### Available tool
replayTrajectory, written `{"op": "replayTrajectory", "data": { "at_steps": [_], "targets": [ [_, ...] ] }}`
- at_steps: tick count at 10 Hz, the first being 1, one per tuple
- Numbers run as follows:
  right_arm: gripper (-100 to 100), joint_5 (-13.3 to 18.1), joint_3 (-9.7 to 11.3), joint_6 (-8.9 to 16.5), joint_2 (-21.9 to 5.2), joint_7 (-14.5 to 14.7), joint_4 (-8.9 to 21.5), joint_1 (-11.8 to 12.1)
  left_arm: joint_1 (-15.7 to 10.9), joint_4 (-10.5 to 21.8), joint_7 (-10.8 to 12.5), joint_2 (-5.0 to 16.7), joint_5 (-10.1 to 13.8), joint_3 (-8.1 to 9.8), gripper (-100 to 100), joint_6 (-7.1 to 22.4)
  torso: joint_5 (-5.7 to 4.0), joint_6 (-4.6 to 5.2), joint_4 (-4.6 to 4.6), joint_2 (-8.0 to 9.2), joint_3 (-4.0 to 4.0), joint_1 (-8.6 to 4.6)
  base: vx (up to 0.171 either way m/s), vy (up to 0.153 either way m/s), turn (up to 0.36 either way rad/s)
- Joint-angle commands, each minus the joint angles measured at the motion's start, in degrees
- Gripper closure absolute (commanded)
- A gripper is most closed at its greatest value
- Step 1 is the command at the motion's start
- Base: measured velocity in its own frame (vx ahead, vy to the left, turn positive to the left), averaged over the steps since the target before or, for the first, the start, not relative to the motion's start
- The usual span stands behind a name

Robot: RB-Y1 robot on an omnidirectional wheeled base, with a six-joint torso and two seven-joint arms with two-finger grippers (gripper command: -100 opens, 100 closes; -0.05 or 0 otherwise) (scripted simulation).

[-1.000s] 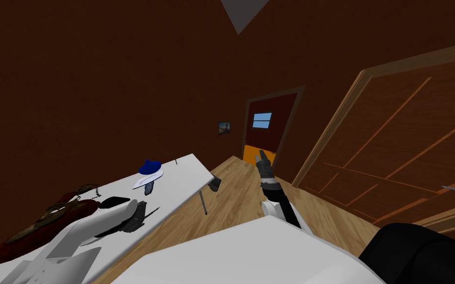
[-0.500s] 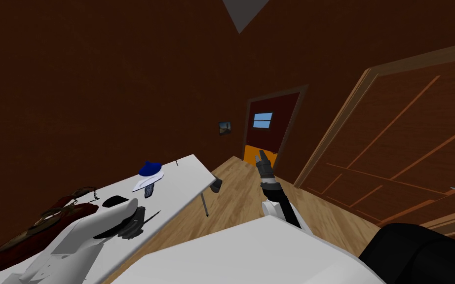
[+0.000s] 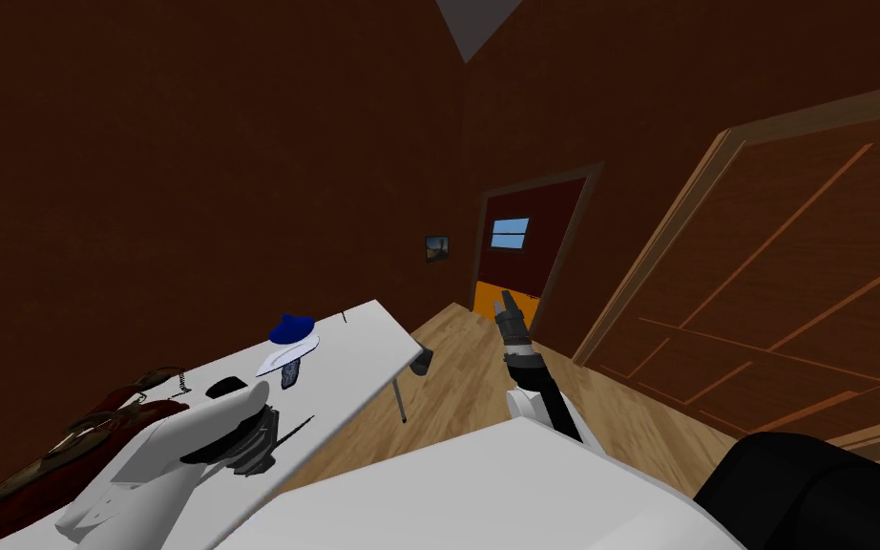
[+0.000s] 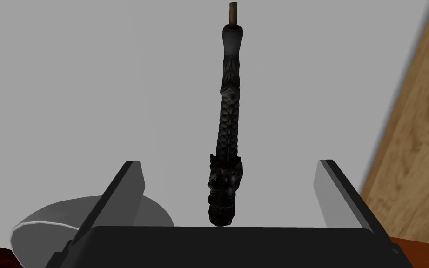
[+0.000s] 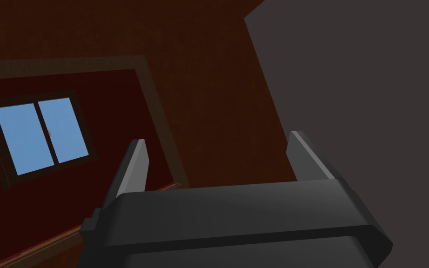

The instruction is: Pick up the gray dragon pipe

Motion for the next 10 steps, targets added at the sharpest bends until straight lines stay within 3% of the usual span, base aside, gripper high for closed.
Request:
{"op": "replayTrajectory", "data": {
  "at_steps": [1,2,3,4,6,7,8,10],
  "targets": [
    [0,0.0,0.0,0.0,0.0,0.0,0.0,0.0,-0.61,1.37,0.97,0.1,-0.01,-0.01,-100,1.73,0.0,0.0,0.0,0.0,0.0,0.0,0.05,0.068,0.004],
    [0,0.0,0.0,0.0,0.0,0.0,0.0,0.0,-0.2,0.58,0.54,0.01,0.03,0.03,-100,1.07,0.01,0.0,0.0,0.01,0.0,0.03,0.021,0.032,-0.003],
    [0,0.0,0.0,0.0,0.0,0.0,0.0,0.0,-0.22,0.67,0.66,0.02,0.03,0.04,0,1.29,-0.01,0.0,0.02,0.09,0.05,-0.09,0.004,0.006,-0.001],
    [0,0.0,0.01,0.0,0.01,0.0,0.0,-0.01,-0.22,2.37,0.5,-0.36,-0.29,-0.36,-100,-0.69,-0.04,0.0,0.03,0.16,0.09,-0.19,0.008,0.009,0.013],
    [0,0.0,0.01,0.0,0.01,0.0,0.0,-0.01,-0.21,4.5,0.32,-0.84,-0.68,-0.85,-100,-3.13,-0.04,0.01,0.03,0.16,0.09,-0.2,0.015,0.011,0.01],
    [0,0.0,0.01,0.0,0.01,0.0,0.0,-0.01,-0.21,3.67,0.51,-0.82,-0.67,-0.8,-100,-2.19,-0.04,0.0,0.03,0.15,0.09,-0.19,0.007,0.006,0.001],
    [0,0.0,0.01,0.0,0.01,0.0,0.0,-0.01,-0.2,3.73,0.52,-0.86,-0.7,-0.83,100,-2.41,-0.05,0.01,0.04,0.17,0.1,-0.21,0.0,0.0,0.0],
    [0,0.0,0.01,0.0,0.01,0.0,0.0,-0.01,-0.19,3.73,0.51,-0.86,-0.69,-0.84,100,-2.34,-0.03,0.01,0.04,0.18,0.1,-0.2,0.0,0.0,0.0]
  ]
}}
